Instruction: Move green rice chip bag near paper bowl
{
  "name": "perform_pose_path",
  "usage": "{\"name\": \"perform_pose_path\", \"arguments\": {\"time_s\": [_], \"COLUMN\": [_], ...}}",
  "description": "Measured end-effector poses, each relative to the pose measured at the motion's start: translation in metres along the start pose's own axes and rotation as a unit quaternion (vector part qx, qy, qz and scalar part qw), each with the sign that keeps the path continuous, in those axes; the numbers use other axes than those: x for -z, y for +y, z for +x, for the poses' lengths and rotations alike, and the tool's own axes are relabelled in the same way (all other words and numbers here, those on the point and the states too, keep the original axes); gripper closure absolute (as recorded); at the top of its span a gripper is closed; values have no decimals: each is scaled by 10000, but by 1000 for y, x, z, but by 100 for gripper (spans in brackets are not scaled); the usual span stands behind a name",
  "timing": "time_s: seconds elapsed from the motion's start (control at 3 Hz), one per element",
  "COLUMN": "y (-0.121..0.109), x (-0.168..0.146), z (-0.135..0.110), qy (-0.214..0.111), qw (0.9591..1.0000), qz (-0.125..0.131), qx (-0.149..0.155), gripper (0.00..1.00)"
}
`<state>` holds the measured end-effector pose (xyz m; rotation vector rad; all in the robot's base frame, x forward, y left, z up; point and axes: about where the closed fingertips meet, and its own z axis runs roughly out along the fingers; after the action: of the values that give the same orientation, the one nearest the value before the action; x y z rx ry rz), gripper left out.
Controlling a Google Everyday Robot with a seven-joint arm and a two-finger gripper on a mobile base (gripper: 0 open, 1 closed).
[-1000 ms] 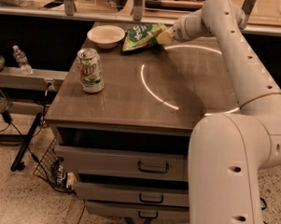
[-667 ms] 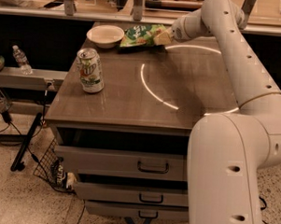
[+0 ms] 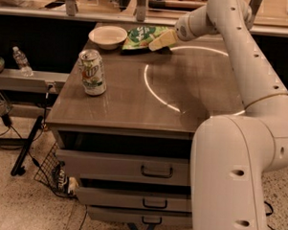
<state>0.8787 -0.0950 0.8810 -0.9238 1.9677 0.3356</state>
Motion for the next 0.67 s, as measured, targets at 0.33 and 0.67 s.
{"name": "perform_pose_path", "arguments": {"time_s": [0.33,0.67], "y": [-7,-24], "x": [28,67], "z": [-13,-21], "qy": [-190,-480], "qw": [9997,9980], "qz": [16,58], "qx": [-119,-418], "gripper": [0,0]}}
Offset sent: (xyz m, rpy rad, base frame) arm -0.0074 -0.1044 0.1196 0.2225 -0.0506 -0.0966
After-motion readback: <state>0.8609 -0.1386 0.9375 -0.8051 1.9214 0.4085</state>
